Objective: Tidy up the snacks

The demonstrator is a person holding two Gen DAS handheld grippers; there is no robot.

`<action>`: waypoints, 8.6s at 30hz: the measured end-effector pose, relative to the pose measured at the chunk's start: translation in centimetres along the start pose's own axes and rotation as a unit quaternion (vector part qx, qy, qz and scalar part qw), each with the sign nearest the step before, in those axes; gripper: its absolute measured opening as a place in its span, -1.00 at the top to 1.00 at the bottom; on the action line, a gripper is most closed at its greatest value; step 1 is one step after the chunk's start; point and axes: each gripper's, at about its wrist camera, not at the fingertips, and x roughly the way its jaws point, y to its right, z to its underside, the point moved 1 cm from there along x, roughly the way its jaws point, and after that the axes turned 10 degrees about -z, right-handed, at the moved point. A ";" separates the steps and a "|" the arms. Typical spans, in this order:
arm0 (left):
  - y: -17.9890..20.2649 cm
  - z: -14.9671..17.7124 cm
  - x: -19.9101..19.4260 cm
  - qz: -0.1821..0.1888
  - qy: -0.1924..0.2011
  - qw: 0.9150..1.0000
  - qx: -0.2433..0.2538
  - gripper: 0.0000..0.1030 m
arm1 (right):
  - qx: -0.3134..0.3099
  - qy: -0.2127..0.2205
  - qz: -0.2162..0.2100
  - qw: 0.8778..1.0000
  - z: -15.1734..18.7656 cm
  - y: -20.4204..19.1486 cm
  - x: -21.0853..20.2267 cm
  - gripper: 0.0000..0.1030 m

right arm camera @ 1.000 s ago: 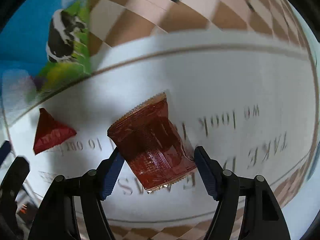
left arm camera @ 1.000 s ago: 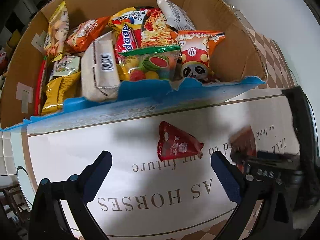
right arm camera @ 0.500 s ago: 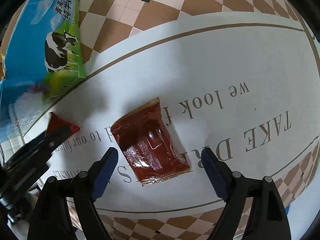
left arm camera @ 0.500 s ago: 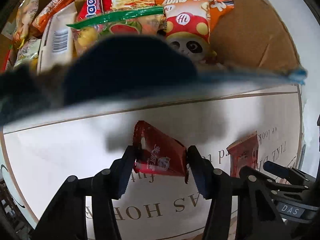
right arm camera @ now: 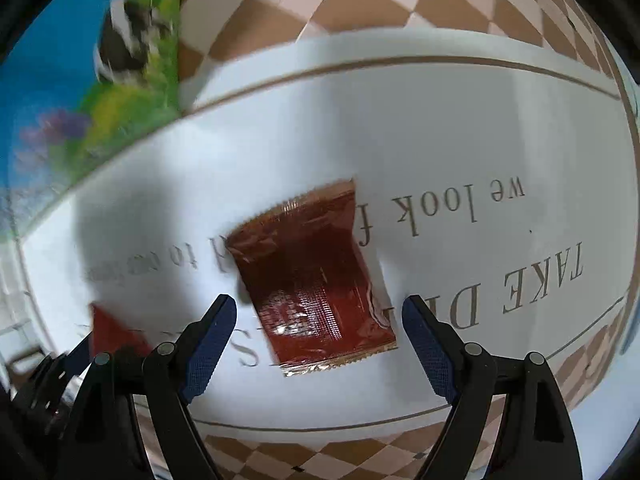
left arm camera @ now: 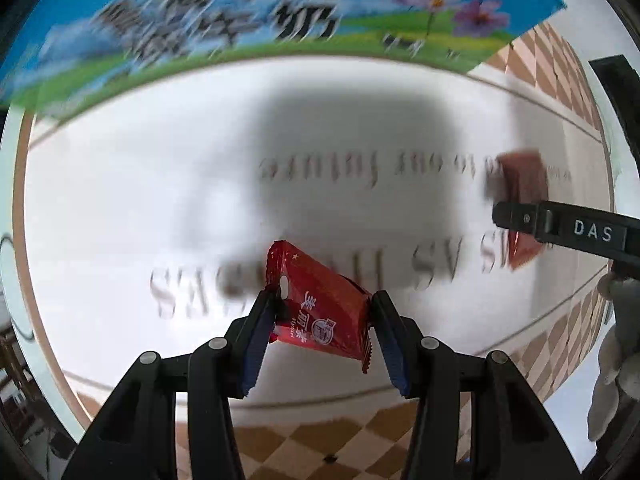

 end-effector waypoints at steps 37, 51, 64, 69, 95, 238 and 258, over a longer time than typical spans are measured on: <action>0.0 3.5 0.3 0.036 -0.032 0.997 -0.067 0.18 | -0.080 -0.010 0.028 0.996 7.4 -6.2 1.1 -0.31; -2.2 2.9 -7.1 0.121 0.017 0.988 -0.093 0.22 | -0.062 0.022 -0.055 0.996 8.3 -5.5 -6.0 -0.28; -6.2 -8.1 -20.3 0.134 0.144 0.978 -0.074 0.22 | -0.106 0.121 -0.127 0.979 0.5 -12.0 -19.6 0.89; -7.0 -10.4 -20.1 0.126 0.147 0.978 -0.074 0.21 | -0.099 0.086 -0.129 0.983 -1.3 -11.4 -17.8 0.62; -5.5 -2.0 -10.6 0.140 0.047 0.985 -0.091 0.22 | -0.103 0.024 -0.007 0.994 4.3 -8.9 -2.2 -0.08; -7.9 7.9 -33.6 -0.111 0.393 0.903 -0.134 -0.99 | -0.177 0.391 -0.031 0.903 15.1 -13.1 -36.9 -0.99; -8.2 6.6 -32.0 -0.109 0.378 0.909 -0.135 -0.99 | -0.180 0.395 -0.016 0.901 12.8 -13.9 -35.7 -1.00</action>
